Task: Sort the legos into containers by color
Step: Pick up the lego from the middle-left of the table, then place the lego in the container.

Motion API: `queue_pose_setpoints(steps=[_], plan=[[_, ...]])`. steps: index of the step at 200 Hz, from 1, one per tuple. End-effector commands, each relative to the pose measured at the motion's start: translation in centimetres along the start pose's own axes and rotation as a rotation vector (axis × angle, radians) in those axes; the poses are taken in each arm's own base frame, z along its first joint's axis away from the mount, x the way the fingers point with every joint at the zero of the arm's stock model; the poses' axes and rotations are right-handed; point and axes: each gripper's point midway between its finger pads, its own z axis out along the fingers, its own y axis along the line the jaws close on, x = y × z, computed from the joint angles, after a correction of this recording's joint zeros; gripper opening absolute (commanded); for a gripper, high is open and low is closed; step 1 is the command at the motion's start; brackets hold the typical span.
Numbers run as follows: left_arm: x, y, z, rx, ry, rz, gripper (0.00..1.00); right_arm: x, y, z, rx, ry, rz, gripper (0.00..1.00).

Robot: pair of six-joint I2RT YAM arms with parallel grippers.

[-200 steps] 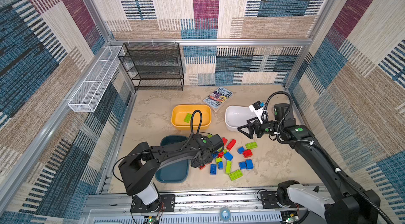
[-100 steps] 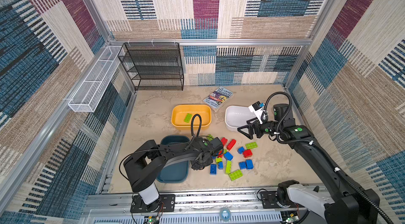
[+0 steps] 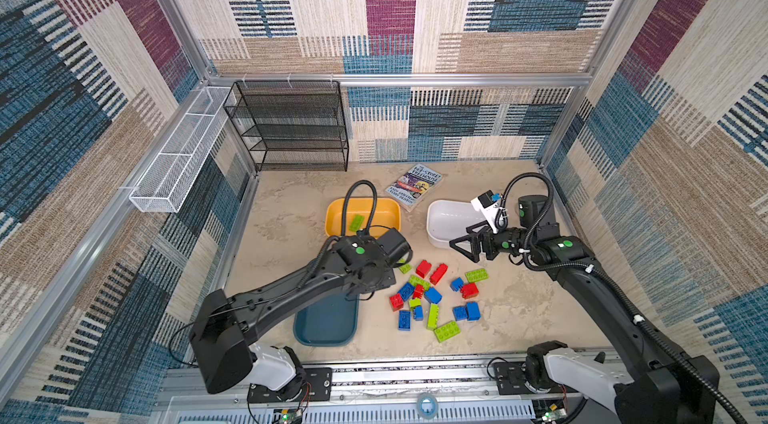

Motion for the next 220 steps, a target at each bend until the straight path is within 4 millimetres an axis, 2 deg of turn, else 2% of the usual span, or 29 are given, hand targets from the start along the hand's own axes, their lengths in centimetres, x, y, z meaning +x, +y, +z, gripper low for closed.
queue_pose_setpoints(steps=[1,13,31,86,98,117,136,160,188,220], plan=[[-0.2,5.9,-0.4,-0.127,0.035,0.096,0.25,-1.1,0.8,-0.2,-0.034,-0.037,-0.020,0.99],[-0.5,8.1,0.1,-0.158,0.044,0.077,0.25,-1.1,0.9,-0.2,-0.037,-0.037,-0.019,0.99],[-0.5,9.9,1.8,-0.176,0.071,0.046,0.26,-1.2,1.1,-0.1,-0.053,-0.043,-0.015,0.99],[0.3,11.1,7.6,-0.186,0.136,0.001,0.32,-0.9,1.9,0.6,-0.076,-0.029,-0.015,0.99],[0.4,11.6,8.2,-0.206,0.149,0.001,0.43,-0.8,2.1,0.8,-0.078,-0.026,-0.015,0.99],[0.5,11.9,8.6,-0.223,0.158,0.004,0.51,-0.5,2.4,1.0,-0.081,-0.020,-0.015,0.99],[0.5,11.9,7.9,-0.217,0.160,0.004,0.65,-0.2,2.3,1.1,-0.077,-0.012,-0.010,0.99],[0.1,11.0,5.5,-0.164,0.152,0.005,0.69,-0.2,2.3,1.1,-0.070,-0.012,-0.010,0.99],[-0.1,7.6,1.5,-0.030,0.112,0.035,0.74,-0.4,2.1,1.1,-0.058,-0.012,-0.016,0.99],[1.6,3.0,-0.7,0.059,0.114,0.063,0.76,-0.6,1.8,1.2,-0.051,-0.009,-0.016,0.99]])
